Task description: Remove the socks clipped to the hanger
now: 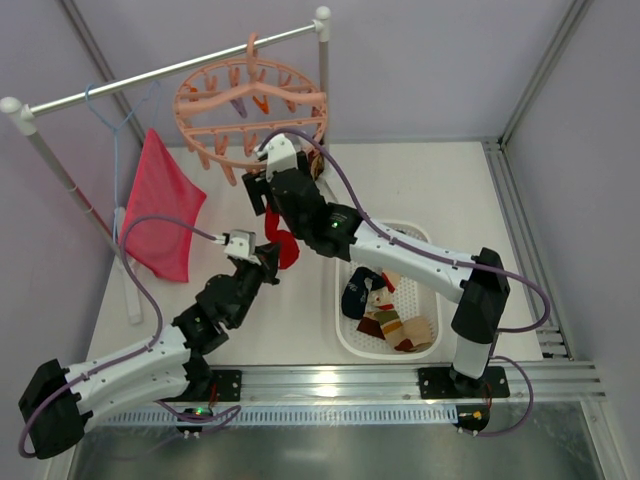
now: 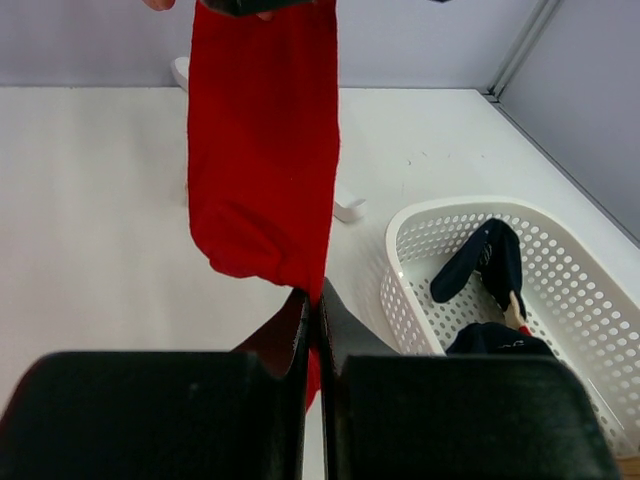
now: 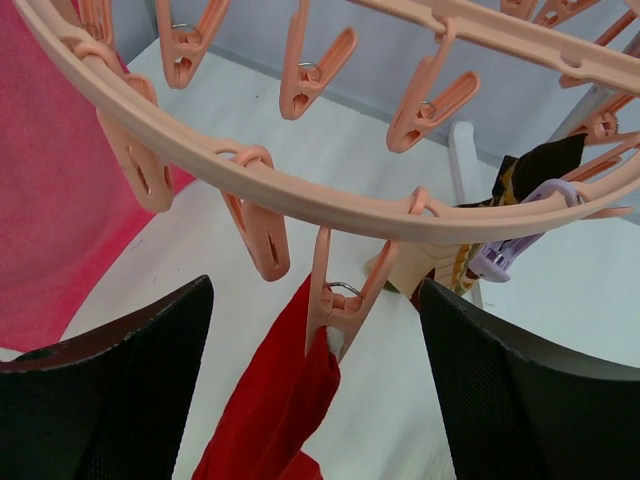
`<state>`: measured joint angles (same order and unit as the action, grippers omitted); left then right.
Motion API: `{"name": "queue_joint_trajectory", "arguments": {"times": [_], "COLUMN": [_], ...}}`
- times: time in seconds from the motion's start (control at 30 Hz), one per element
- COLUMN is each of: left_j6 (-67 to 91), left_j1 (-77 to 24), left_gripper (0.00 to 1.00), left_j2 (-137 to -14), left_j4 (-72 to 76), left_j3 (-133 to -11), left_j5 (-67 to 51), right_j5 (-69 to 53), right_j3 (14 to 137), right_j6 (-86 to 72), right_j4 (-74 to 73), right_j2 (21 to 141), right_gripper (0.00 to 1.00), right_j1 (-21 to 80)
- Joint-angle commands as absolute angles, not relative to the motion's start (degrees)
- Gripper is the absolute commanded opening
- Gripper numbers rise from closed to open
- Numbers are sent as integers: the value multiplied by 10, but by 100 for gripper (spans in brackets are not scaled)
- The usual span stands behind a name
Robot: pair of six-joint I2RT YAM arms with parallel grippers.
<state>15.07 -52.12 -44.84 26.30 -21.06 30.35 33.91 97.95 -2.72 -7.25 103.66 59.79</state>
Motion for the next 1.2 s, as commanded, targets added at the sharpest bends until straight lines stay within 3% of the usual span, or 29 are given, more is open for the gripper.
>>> {"name": "queue_joint_trajectory", "arguments": {"times": [0.0,0.43,0.77,0.87,0.9,1.17], "left_j6": [159,159,158,157,157,156], "left_j1": [-523,-523,-523,-523,-523,-523], "left_gripper": [0,0,1,0,1,0], "left_j2": [-437,-434,-437,-438,-438,-443], "left_j4": [279,280,285,287,287,288], "left_j3": [-204,-202,-200,-199,-199,-199], "left_j5": [300,301,299,300,300,301], "right_j5": [377,358,334,332,339,354], "right_j3": [989,977,979,977,977,959], "right_j6": [-10,-11,-17,-19,-22,-18], "right_j4": [-19,-11,-18,-19,-19,-4], "right_j2": [1032,1032,1041,1042,1043,1041], "right_gripper": [82,65,41,21,4,4], "right_j1": [600,587,577,576,576,576]}}
